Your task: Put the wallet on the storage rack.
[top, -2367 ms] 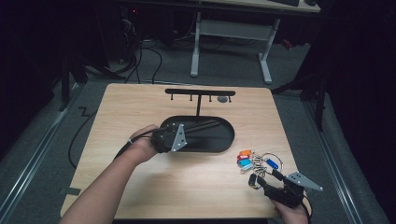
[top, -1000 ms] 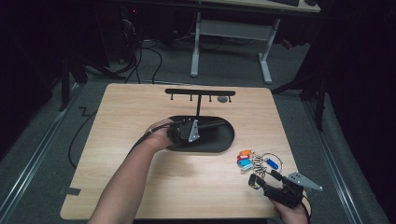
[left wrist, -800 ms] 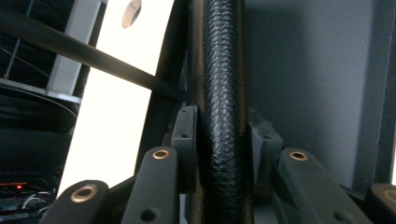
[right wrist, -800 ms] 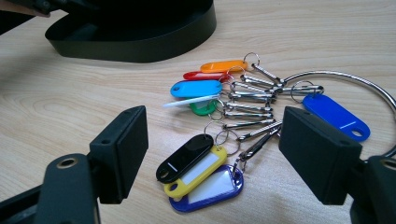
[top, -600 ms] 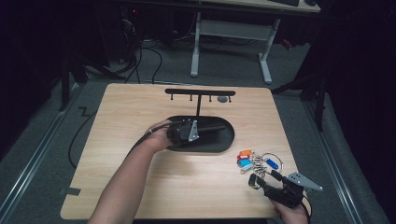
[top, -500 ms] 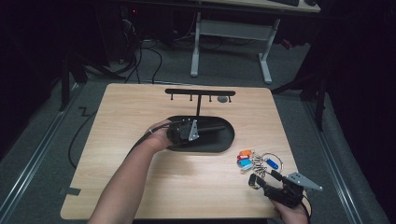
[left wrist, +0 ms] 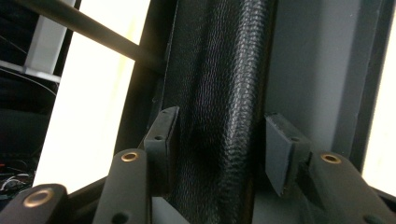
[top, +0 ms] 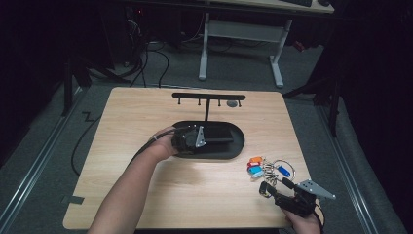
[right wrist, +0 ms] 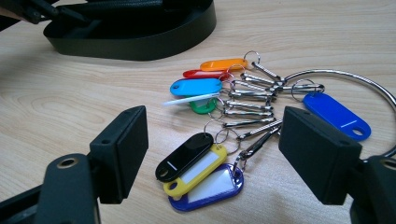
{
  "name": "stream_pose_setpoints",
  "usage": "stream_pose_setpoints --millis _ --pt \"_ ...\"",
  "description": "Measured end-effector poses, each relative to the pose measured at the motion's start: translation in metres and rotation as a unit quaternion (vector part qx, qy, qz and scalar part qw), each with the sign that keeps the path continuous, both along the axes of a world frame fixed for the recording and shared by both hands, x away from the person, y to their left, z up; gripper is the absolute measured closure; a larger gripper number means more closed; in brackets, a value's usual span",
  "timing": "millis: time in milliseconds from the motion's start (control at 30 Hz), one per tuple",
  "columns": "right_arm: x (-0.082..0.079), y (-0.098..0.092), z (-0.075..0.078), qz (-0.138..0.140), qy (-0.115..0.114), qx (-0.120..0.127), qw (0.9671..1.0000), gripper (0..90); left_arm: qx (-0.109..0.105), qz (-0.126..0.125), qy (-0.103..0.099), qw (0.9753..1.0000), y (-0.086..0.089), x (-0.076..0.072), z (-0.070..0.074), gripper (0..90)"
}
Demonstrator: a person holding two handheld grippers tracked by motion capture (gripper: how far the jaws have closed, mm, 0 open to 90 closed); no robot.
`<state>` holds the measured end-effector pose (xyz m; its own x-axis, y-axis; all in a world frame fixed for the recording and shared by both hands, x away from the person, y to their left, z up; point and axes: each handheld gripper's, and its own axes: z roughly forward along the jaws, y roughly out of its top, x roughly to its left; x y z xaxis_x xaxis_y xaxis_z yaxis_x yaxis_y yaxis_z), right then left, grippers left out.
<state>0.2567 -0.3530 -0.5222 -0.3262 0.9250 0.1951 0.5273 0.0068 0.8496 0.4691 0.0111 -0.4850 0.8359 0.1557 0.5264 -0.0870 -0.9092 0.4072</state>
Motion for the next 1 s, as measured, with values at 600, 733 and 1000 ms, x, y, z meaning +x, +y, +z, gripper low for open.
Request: stream_pose_setpoints --millis 600,733,1000 --pt "-0.001 0.002 0.000 -0.001 0.002 -0.004 1.0000 24.5 -0.067 0.013 0.014 0.9976 0.015 -0.029 0.007 51.8" --pt "-0.001 -0.001 0.000 -0.003 0.000 -0.007 1.0000 24.5 -0.081 0.021 0.014 0.9964 0.023 -0.045 0.008 51.9" --pt "-0.003 -0.005 0.000 -0.010 0.005 -0.011 0.9999 24.8 -0.139 0.052 0.019 0.9887 0.052 -0.077 0.000 51.7"
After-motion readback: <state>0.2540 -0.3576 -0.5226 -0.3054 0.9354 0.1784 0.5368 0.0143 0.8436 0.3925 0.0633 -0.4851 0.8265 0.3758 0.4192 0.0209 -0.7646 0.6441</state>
